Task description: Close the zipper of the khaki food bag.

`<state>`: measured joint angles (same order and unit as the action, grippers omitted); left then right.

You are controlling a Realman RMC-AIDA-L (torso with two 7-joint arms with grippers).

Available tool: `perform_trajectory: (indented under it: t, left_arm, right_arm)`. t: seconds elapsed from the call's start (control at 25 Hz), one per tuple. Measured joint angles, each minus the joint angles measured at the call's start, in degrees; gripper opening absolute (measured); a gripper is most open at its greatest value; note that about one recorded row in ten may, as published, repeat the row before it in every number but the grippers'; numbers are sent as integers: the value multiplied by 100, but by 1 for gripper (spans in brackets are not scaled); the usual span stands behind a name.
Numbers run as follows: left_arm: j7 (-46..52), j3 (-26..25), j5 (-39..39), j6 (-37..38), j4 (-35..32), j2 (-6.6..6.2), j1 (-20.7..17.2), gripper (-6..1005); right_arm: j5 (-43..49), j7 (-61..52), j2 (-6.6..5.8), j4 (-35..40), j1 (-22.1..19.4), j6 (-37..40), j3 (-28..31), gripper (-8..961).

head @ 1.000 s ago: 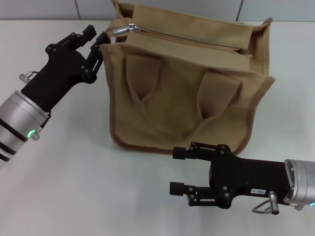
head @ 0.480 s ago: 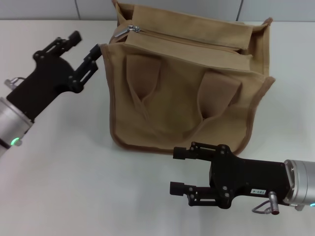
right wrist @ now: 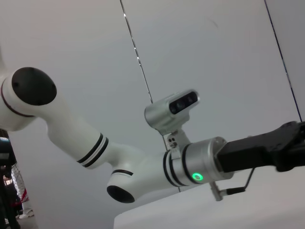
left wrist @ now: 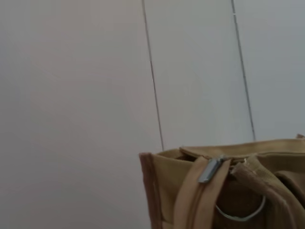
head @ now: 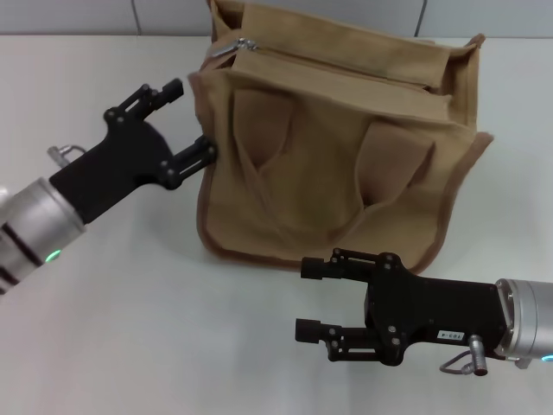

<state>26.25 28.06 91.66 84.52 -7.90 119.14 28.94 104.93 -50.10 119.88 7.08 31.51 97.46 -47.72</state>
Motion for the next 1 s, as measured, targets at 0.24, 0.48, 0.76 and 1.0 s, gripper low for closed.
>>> perform_trajectory:
  t: [0.24,0.48,0.76,1.0]
  left_arm:
    - [-619,-755,-81,-439,541,4,325,775]
    - [-838,-1175,-86,-533,721,4,413,774]
    - [-969,-1289,-29,-561,775,4,459,773]
    - [-1133,-1460,-68,-446,1102,4,600,772]
  right_arm:
    - [0,0,0,-49,-15,0,0,754]
    - [0,0,0,-57,-45,0,0,755]
    - [0,0,0,-59,-36,0,43,755]
    - [-2,0,0,-53,25,-6,63,755]
